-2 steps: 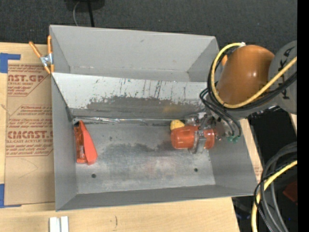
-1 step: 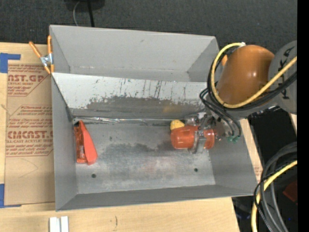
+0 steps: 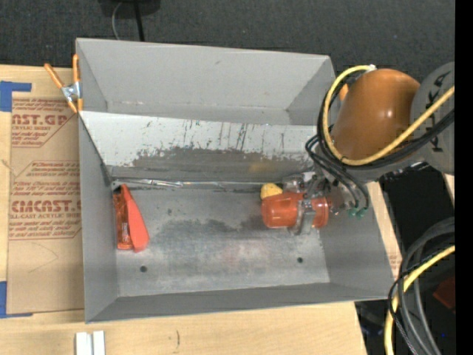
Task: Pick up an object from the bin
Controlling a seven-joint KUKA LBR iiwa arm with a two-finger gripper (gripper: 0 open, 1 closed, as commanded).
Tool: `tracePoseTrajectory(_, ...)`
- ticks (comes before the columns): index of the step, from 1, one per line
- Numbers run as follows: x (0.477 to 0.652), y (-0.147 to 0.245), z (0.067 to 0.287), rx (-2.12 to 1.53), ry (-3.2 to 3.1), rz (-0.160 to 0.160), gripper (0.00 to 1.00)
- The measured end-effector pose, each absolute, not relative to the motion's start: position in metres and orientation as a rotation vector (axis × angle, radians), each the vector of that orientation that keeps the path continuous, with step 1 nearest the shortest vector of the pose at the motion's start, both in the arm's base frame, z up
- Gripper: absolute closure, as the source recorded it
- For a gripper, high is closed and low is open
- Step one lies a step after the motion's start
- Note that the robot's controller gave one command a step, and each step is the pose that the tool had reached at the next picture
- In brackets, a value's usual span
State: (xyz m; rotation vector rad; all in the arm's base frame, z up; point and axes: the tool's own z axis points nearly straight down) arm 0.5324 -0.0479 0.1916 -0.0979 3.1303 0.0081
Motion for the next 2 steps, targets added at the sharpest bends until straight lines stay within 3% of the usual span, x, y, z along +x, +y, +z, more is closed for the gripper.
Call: tracePoseTrajectory(2,0.5324,-0.0478,0.1916,-0.098,3.130,0.008,1.00)
